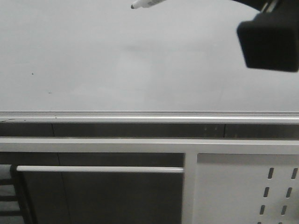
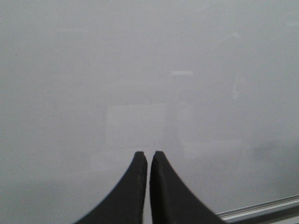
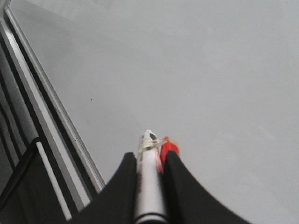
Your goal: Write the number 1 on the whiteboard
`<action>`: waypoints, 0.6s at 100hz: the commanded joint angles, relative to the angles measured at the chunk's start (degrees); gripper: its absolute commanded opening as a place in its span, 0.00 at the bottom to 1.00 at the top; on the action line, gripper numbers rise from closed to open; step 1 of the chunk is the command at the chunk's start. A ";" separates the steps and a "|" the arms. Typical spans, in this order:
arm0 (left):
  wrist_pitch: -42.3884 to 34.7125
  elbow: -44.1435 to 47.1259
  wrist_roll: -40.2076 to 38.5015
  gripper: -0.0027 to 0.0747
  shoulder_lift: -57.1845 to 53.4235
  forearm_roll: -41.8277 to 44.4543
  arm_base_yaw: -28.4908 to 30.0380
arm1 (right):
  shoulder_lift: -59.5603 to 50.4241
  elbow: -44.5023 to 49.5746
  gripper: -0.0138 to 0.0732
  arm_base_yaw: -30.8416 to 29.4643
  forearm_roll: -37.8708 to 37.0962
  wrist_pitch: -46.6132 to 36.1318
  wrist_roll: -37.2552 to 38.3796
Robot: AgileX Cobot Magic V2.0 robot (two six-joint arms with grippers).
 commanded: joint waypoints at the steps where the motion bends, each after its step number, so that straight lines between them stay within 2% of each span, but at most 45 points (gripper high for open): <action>1: -5.02 -1.58 0.02 0.01 0.42 0.68 0.17 | -0.25 -1.47 0.10 0.04 -2.69 -3.21 -0.60; 60: -5.22 -0.97 0.02 0.01 0.42 0.68 0.17 | -0.25 -1.47 0.10 0.04 -4.18 -2.73 -0.08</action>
